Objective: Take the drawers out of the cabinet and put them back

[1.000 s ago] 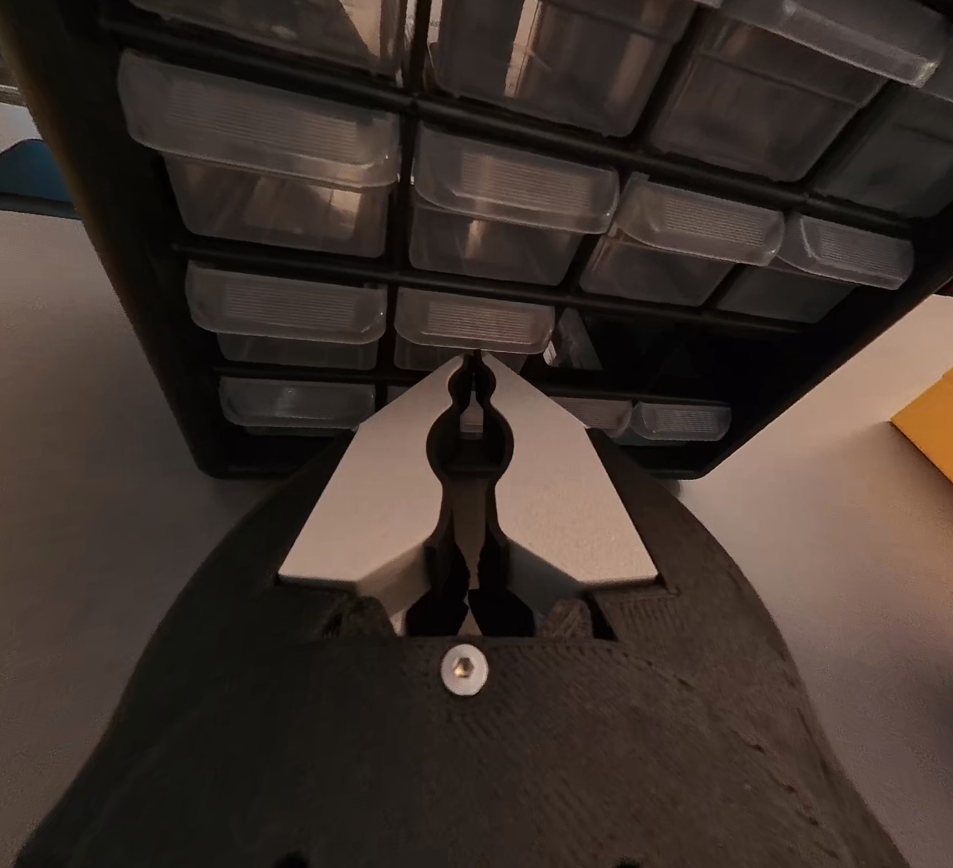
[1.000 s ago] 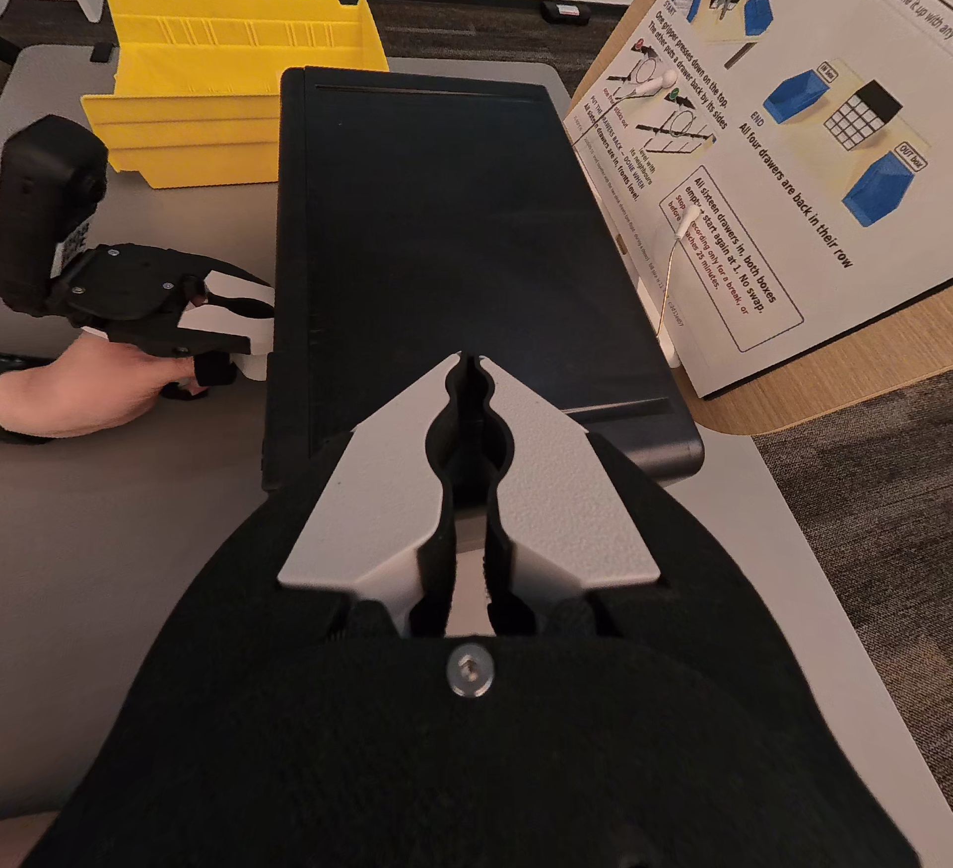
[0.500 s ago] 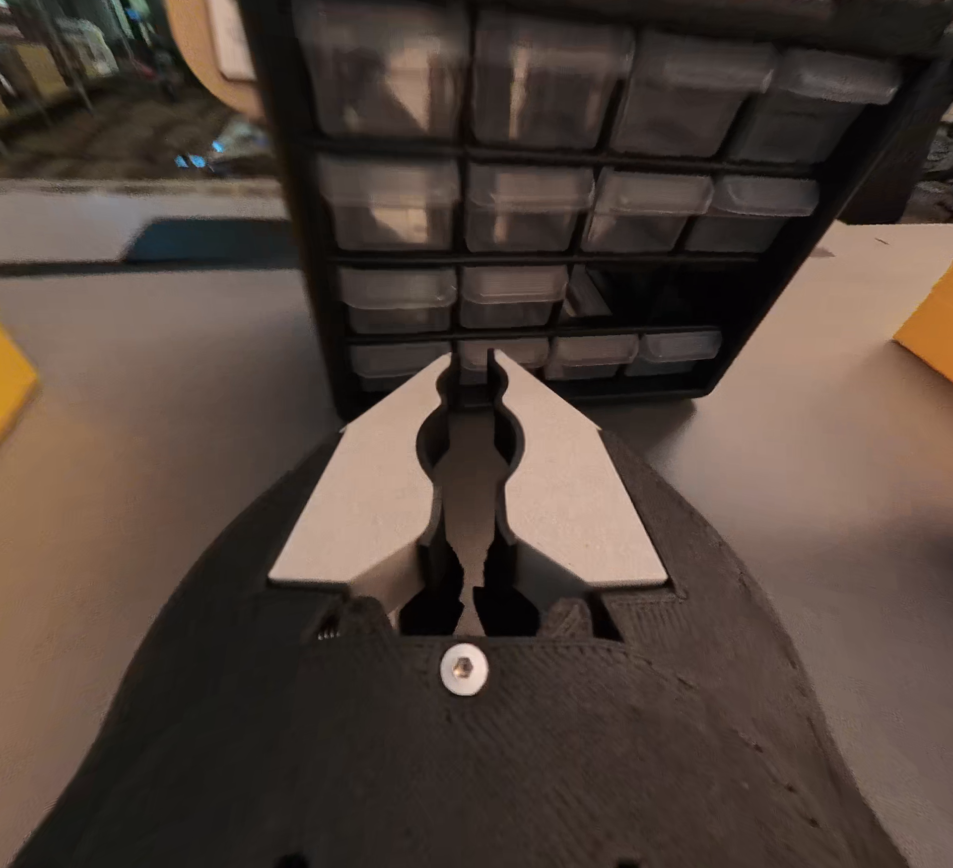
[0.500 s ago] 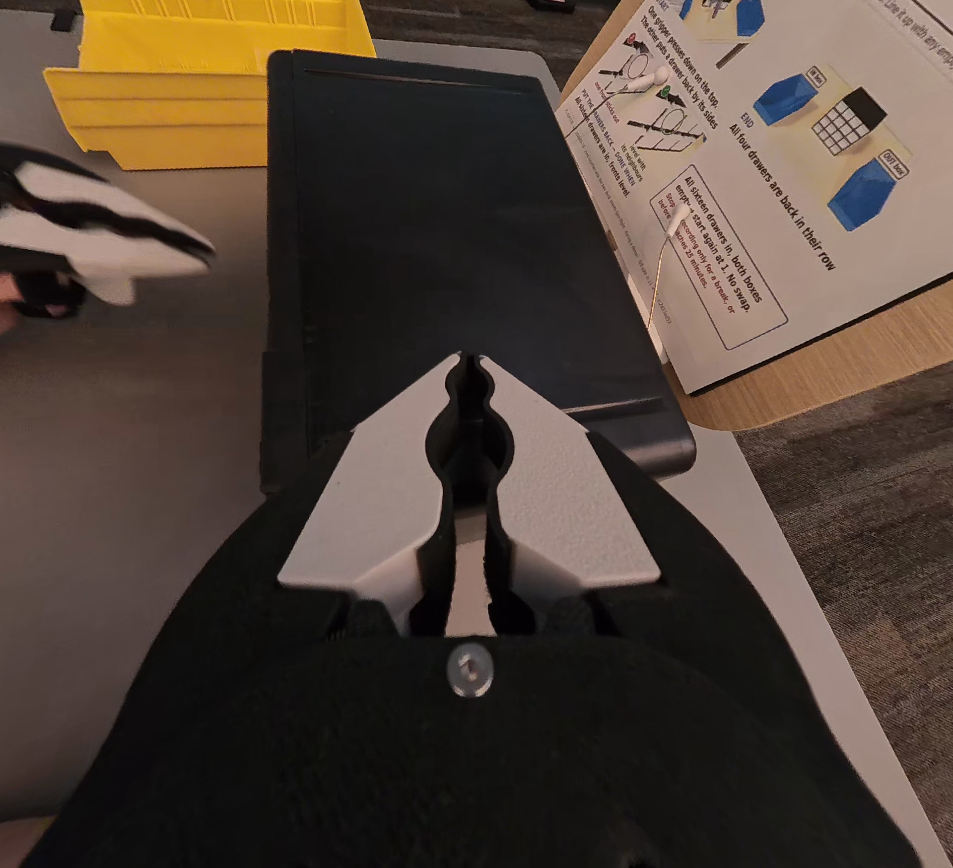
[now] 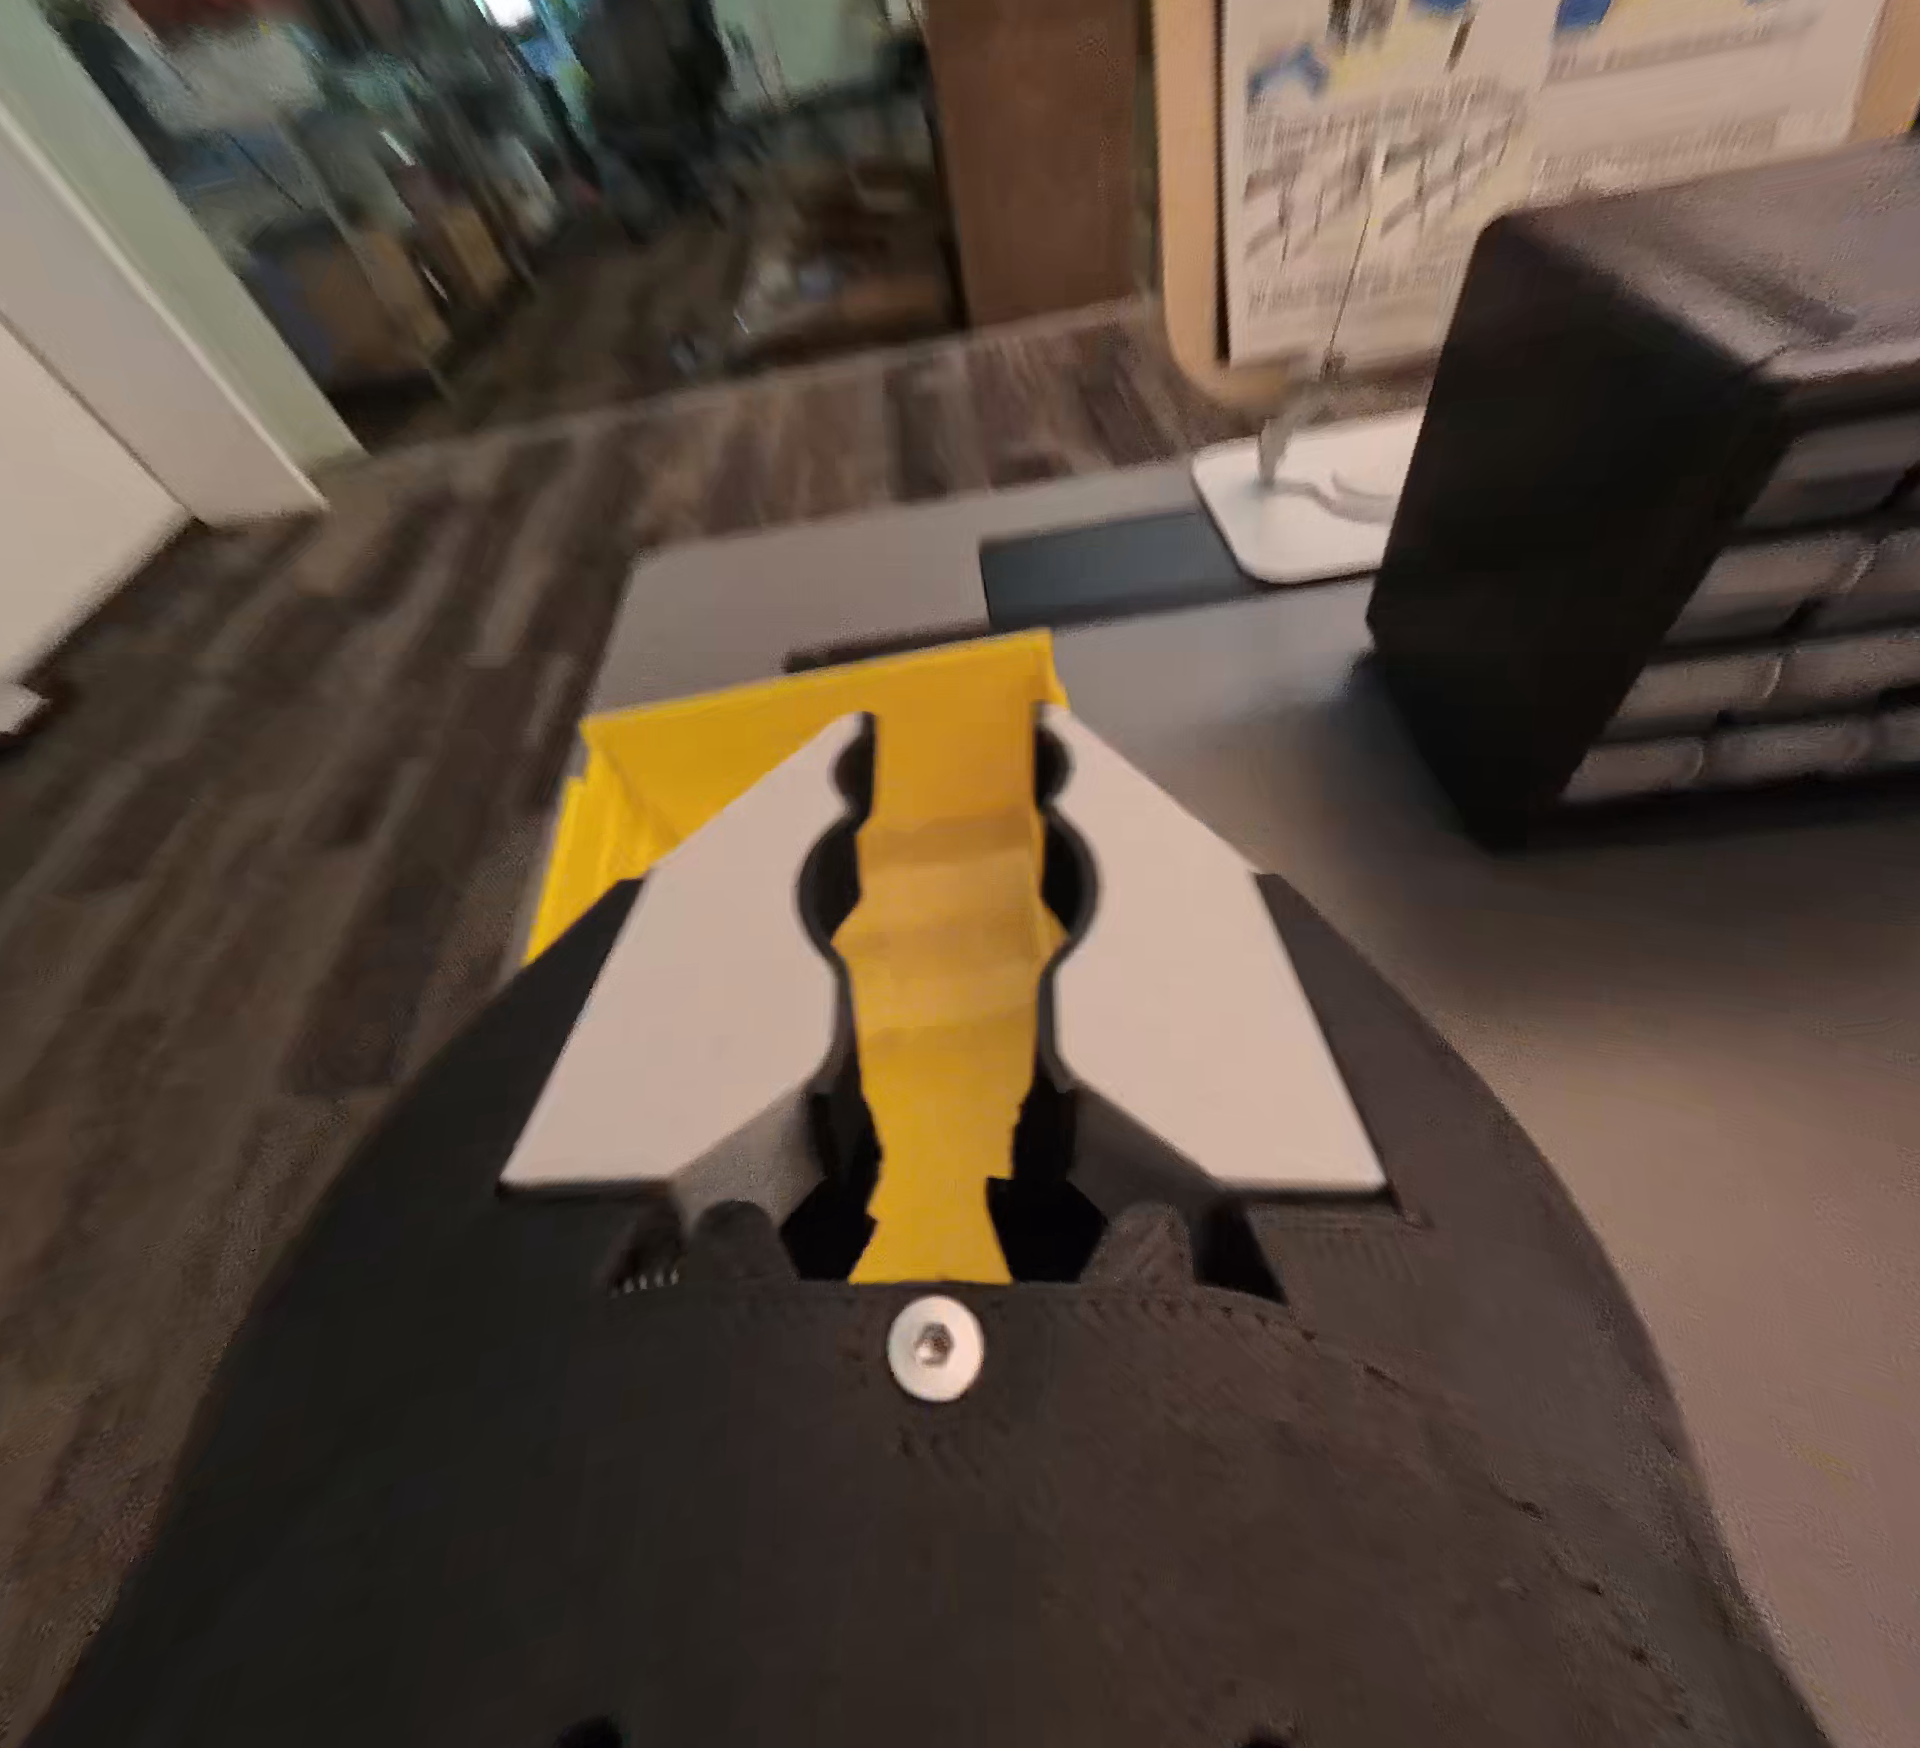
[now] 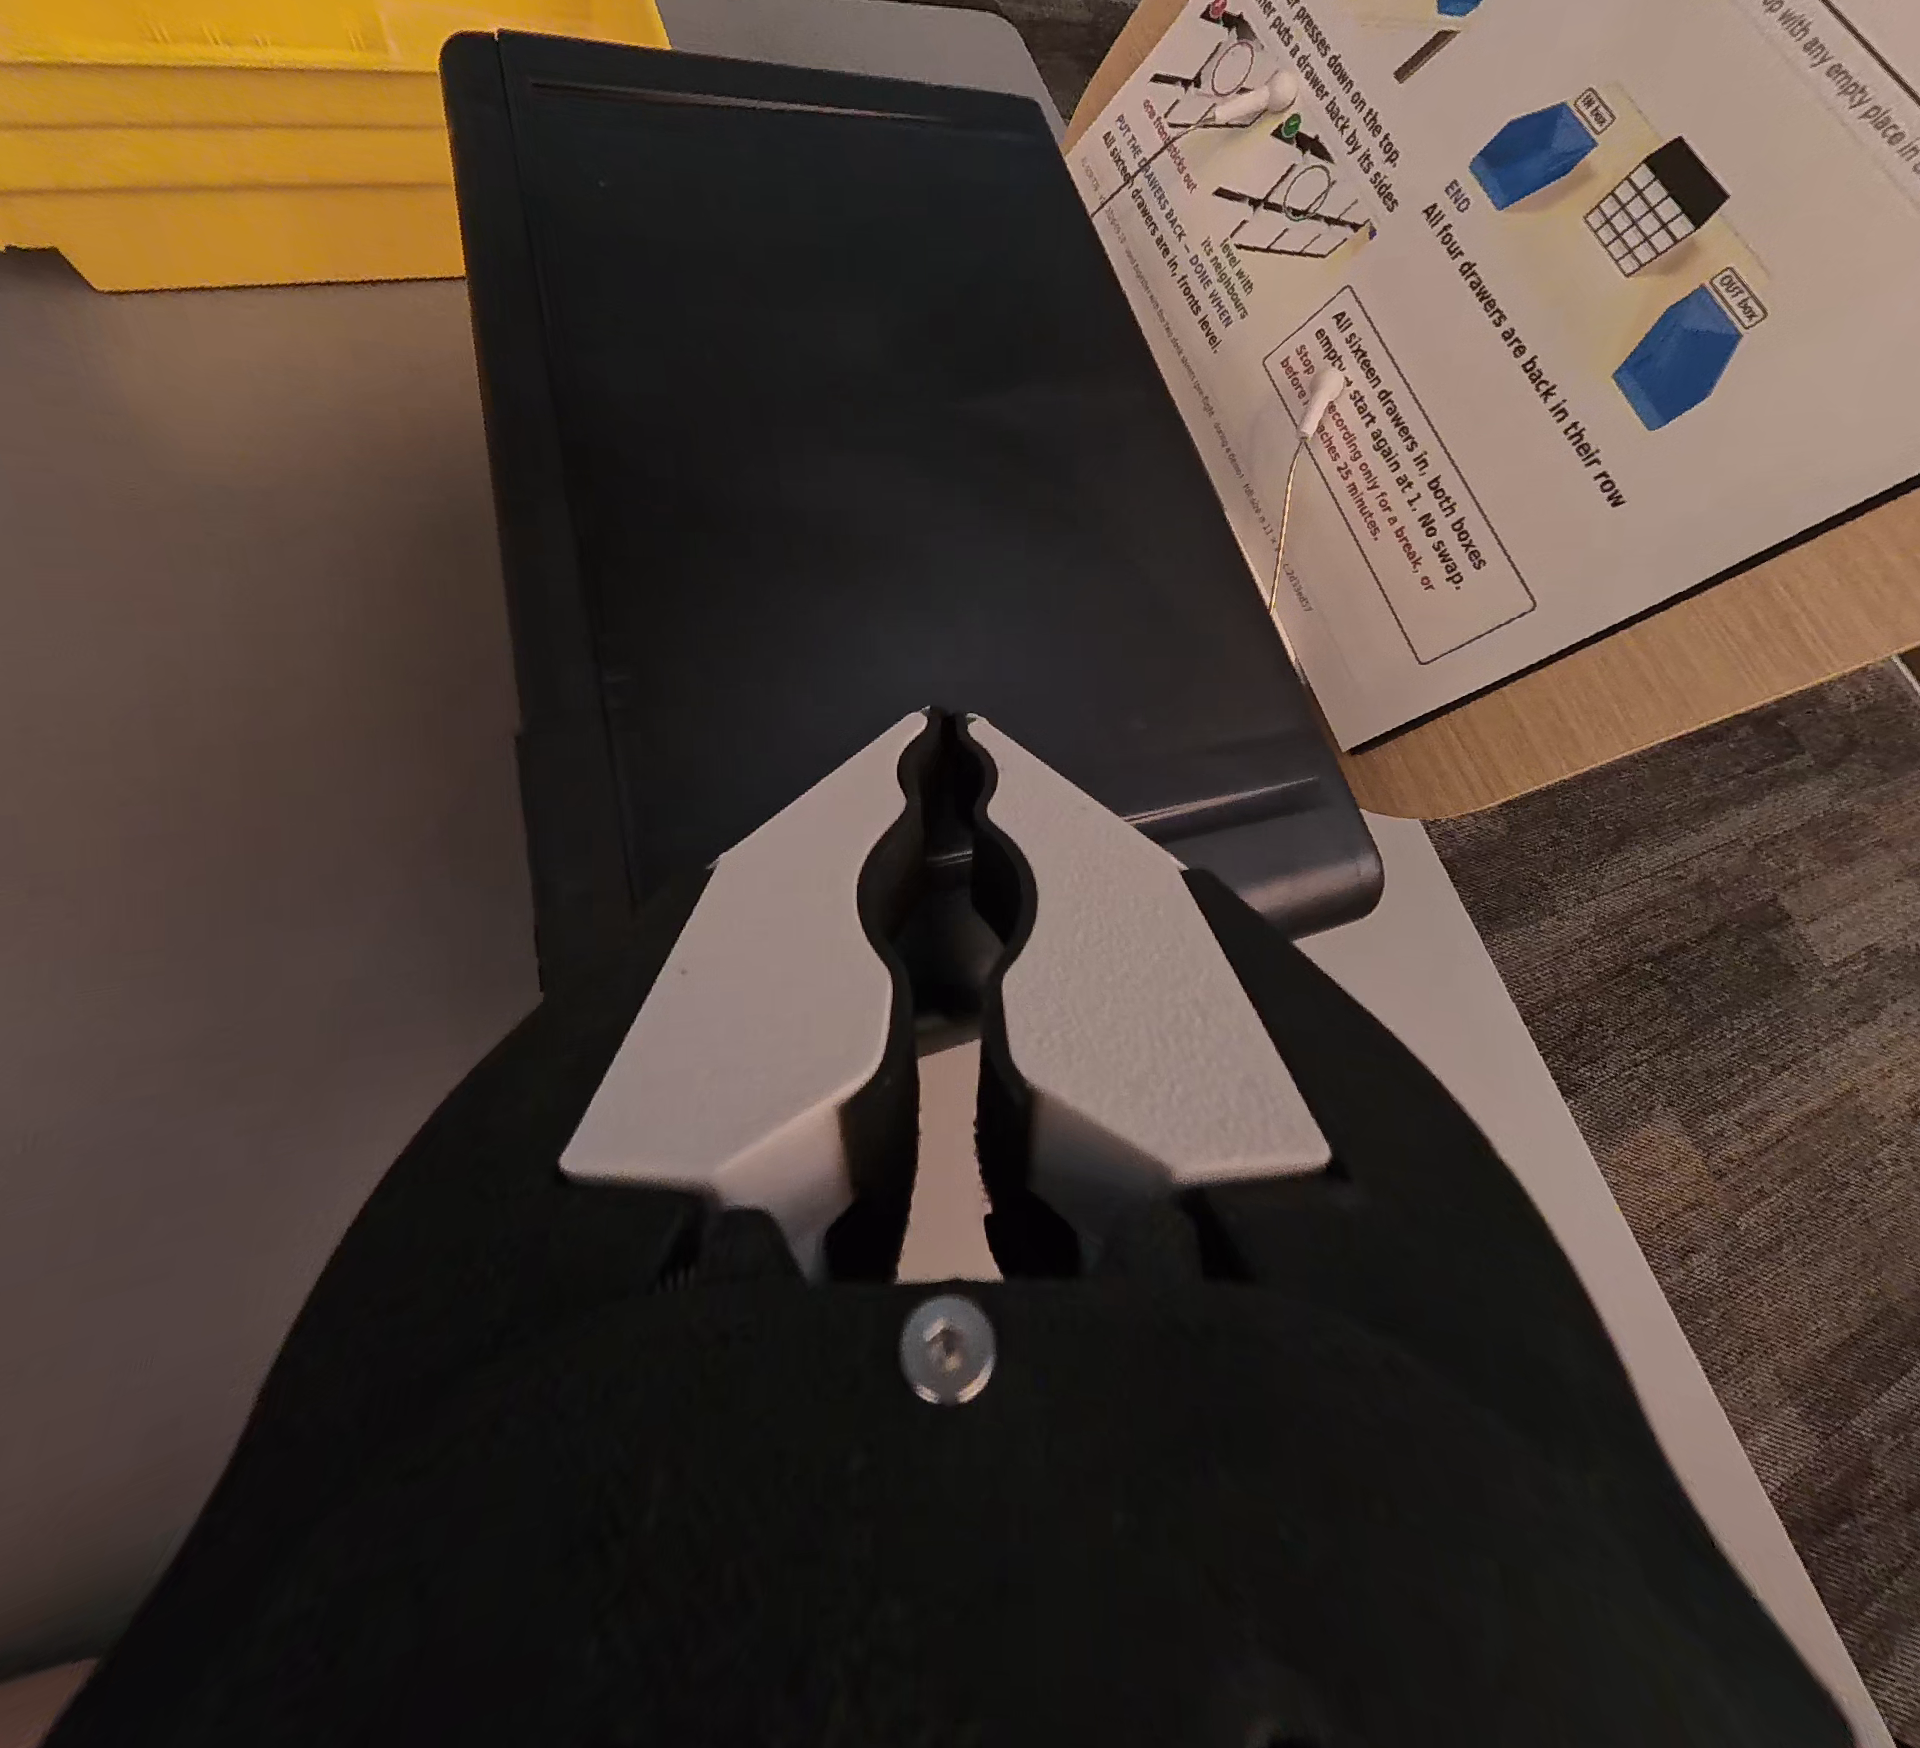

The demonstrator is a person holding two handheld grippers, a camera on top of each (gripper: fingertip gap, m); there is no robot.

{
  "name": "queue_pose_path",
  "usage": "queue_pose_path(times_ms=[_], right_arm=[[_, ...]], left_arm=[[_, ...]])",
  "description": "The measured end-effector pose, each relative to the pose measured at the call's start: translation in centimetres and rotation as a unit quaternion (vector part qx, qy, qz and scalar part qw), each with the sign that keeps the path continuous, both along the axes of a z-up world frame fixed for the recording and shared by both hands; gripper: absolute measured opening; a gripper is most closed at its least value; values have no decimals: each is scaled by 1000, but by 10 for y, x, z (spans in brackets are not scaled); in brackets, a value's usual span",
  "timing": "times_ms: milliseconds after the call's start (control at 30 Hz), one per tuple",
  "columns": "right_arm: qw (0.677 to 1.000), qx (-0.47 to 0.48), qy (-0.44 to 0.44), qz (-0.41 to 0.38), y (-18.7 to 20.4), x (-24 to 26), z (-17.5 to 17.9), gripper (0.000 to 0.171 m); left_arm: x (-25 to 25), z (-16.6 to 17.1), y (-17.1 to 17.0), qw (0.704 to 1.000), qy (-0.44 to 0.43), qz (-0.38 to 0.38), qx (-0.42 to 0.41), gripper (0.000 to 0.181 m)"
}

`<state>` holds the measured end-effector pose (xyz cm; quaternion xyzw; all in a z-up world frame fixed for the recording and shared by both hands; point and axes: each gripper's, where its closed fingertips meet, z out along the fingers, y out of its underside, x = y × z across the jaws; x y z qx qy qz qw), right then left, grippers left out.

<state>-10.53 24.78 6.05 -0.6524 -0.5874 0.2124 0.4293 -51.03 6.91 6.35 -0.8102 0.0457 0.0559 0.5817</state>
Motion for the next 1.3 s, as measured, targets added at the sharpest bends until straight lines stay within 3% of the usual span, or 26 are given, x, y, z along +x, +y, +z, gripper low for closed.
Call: queue_pose_path(times_ms=[33, 100, 233, 333, 400, 500, 633, 667, 767, 900, 1000, 1067, 1167, 1300], right_arm=[[1000, -3, 1, 0, 0, 0, 0, 0], [1000, -9, 4, -1, 0, 0, 0, 0], [1000, -8, 3, -2, 0, 0, 0, 0], [1000, -4, 0, -5, 0, 0, 0, 0], [1000, 0, -3, -7, 0, 0, 0, 0], [1000, 2, -4, -8, 0, 0, 0, 0], [1000, 0, -3, -8, 0, 0, 0, 0], [1000, 1, -3, -8, 0, 0, 0, 0], [1000, 3, -4, -8, 0, 0, 0, 0], [1000, 2, -3, -7, 0, 0, 0, 0], [1000, 1, -2, -6, 0, 0, 0, 0], [1000, 0, -2, -6, 0, 0, 1, 0], [1000, 2, -2, -6, 0, 0, 1, 0], [1000, 6, -3, -7, -1, 0, 1, 0]], left_arm=[[-6, -20, 7, 999, -11, -30, -41, 42], [-13, -61, 17, 988, -12, -93, -121, 70], [-36, -135, 28, 953, 102, -136, -252, 68], [-40, -183, 24, 912, 102, -161, -363, 62], [-51, -198, 30, 903, 121, -146, -387, 76], [-50, -208, 32, 896, 112, -150, -403, 68], [-46, -208, 20, 882, 112, -164, -427, 17], [-47, -205, 15, 879, 112, -163, -433, 13], [-49, -184, 4, 886, 107, -144, -427, 6], [-37, -120, -5, 922, 85, -111, -362, 5], [10, -64, -14, 944, 49, -122, -302, 4], [66, -42, -27, 943, 4, -148, -299, 3], [159, -48, -48, 927, -62, -180, -324, 3], [255, -114, -70, 910, -10, -211, -356, 4]])
